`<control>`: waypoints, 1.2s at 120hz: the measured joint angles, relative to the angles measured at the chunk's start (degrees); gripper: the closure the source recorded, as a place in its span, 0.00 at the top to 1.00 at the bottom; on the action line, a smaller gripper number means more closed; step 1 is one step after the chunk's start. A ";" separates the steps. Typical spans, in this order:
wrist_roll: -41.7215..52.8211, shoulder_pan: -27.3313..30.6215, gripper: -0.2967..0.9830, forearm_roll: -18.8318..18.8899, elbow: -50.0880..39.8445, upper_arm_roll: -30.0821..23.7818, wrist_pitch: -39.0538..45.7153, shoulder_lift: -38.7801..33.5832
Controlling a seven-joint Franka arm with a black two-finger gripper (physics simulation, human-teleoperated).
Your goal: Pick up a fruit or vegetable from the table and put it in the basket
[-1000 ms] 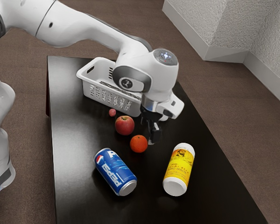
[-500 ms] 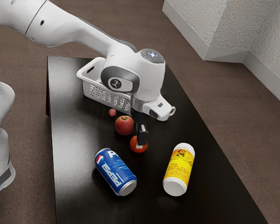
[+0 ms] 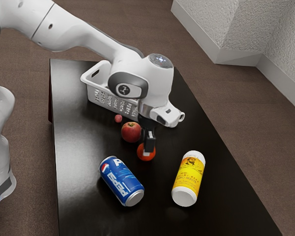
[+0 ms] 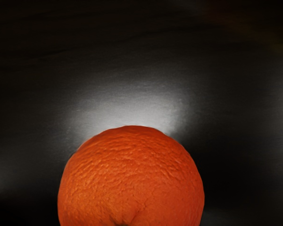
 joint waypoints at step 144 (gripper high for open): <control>3.15 0.23 0.77 -2.99 -0.52 0.13 2.76 3.55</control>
